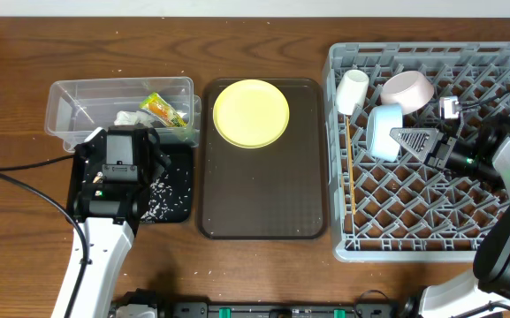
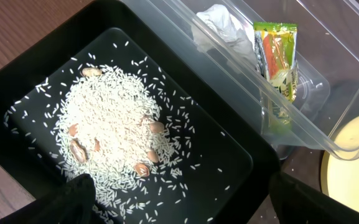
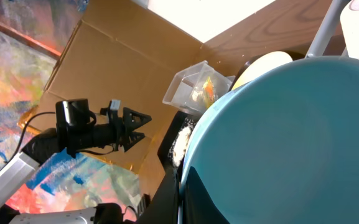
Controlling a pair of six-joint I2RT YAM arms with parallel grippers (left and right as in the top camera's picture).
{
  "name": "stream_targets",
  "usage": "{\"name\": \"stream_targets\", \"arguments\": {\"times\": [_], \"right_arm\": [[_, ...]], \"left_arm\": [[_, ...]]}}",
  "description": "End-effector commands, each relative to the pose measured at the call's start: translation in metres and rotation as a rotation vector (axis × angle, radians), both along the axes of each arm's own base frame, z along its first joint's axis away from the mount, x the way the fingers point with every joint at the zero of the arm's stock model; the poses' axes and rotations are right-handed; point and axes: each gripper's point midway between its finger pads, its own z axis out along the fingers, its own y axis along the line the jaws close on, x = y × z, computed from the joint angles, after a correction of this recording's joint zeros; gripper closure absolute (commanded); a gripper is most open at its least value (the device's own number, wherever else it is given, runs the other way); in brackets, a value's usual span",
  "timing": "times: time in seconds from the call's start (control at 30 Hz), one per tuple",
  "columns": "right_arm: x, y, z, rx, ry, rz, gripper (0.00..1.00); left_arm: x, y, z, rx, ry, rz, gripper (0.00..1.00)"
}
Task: Sort waste into correct bins and load items into the dishwasher rack
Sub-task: 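Carry the blue bowl right into the dish rack, then lower the blue bowl into the rack and open the right gripper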
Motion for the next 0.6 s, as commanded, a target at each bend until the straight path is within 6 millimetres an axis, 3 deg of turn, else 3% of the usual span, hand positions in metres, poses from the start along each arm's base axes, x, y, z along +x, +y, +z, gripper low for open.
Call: {"name": "stream_targets", "arguments": {"times": [0.0, 0.27, 0.57], "right_arm": [[-0.003, 0.006, 0.008, 0.028, 0.003, 0.011, 0.99], [-0.004, 0.026, 0.006, 0.004, -0.019, 0.075, 0.99], [-0.007, 0.025, -0.017, -0.107, 0.053, 0.084, 0.99]], "left_arm": [[0.005, 0.000, 0.008, -0.009, -0.023, 0.005, 0.08], [0.005, 0.000, 0.008, -0.009, -0.023, 0.005, 0.08], [0.005, 0.000, 0.008, -0.009, -0.023, 0.005, 0.08]]}}
